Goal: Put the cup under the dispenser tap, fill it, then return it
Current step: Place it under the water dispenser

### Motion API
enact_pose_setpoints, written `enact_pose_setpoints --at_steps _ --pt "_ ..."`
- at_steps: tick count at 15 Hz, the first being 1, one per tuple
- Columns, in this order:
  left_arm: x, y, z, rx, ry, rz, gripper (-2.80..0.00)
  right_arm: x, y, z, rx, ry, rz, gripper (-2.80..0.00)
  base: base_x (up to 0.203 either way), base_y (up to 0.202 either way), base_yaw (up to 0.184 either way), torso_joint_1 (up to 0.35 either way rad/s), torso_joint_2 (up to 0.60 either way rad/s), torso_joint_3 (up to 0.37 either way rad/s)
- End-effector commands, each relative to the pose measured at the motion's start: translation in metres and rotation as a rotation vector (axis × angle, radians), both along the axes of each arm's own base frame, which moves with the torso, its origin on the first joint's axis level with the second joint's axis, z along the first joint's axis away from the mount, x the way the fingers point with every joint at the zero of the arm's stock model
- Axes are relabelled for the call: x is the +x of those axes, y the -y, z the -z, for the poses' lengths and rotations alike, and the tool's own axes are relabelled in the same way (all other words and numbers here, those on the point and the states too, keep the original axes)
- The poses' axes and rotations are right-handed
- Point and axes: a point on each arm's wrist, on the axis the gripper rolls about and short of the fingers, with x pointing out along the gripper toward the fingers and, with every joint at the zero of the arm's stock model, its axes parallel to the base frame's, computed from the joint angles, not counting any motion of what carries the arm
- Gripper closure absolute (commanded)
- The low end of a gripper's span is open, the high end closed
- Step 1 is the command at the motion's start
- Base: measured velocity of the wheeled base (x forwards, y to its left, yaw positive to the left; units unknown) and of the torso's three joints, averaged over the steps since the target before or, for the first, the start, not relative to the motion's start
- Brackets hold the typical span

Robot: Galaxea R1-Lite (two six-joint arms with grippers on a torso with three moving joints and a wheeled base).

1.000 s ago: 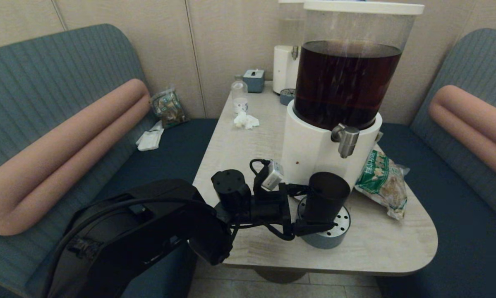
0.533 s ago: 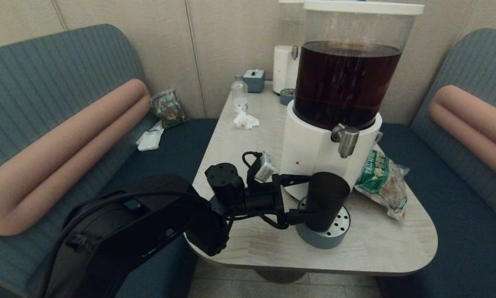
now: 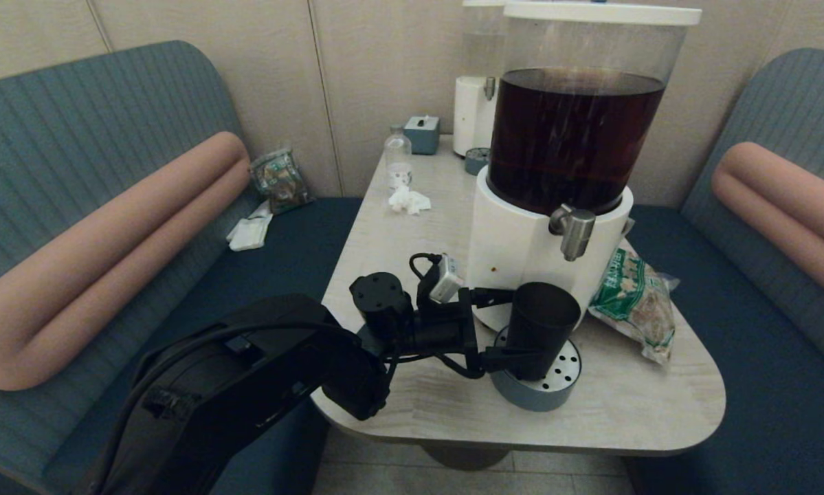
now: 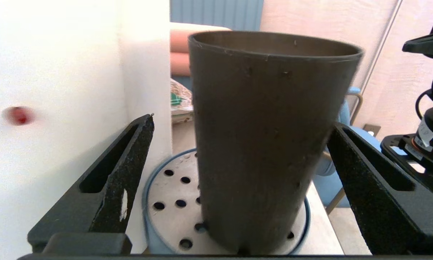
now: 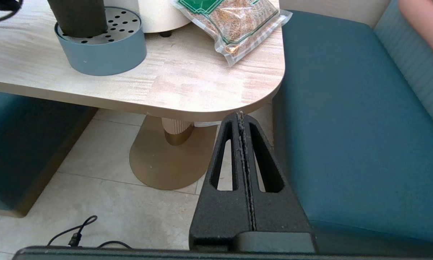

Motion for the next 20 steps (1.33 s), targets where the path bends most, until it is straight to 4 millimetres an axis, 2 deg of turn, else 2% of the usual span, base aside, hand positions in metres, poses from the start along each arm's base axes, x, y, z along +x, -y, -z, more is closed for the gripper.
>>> enact_pose_setpoints --at_steps 1,5,8,13,18,20 --pt "0.003 0.001 0.005 -0.003 0.002 -0.002 -2.80 0.000 0.000 0.000 -0.001 -0.001 -0.001 0.00 0.000 0.000 0.000 0.000 0.00 0.000" --pt "0.000 -0.001 0.004 0.002 0.004 -0.003 -2.80 0.000 0.000 0.000 -0.001 0.000 -0.001 0.00 0.000 0.000 0.000 0.000 0.00 0.000" --pt "-0.011 -0.008 0.000 0.025 -0.023 -0.001 -2.80 0.000 0.000 0.000 -0.001 0.000 -0.001 0.00 0.000 0.000 0.000 0.000 0.00 0.000" --pt "-0.023 -0.022 -0.019 0.032 -0.024 -0.008 -2.80 0.000 0.000 0.000 -0.002 0.001 -0.002 0.00 0.000 0.000 0.000 0.000 0.00 0.000" --pt "-0.041 -0.033 -0.032 0.051 -0.046 0.013 -2.80 0.000 0.000 0.000 -0.002 0.002 -0.002 0.00 0.000 0.000 0.000 0.000 0.00 0.000" --pt "-0.055 -0.045 -0.034 0.074 -0.079 0.007 -2.80 0.000 0.000 0.000 -0.002 0.002 -0.002 0.00 0.000 0.000 0.000 0.000 0.00 0.000"
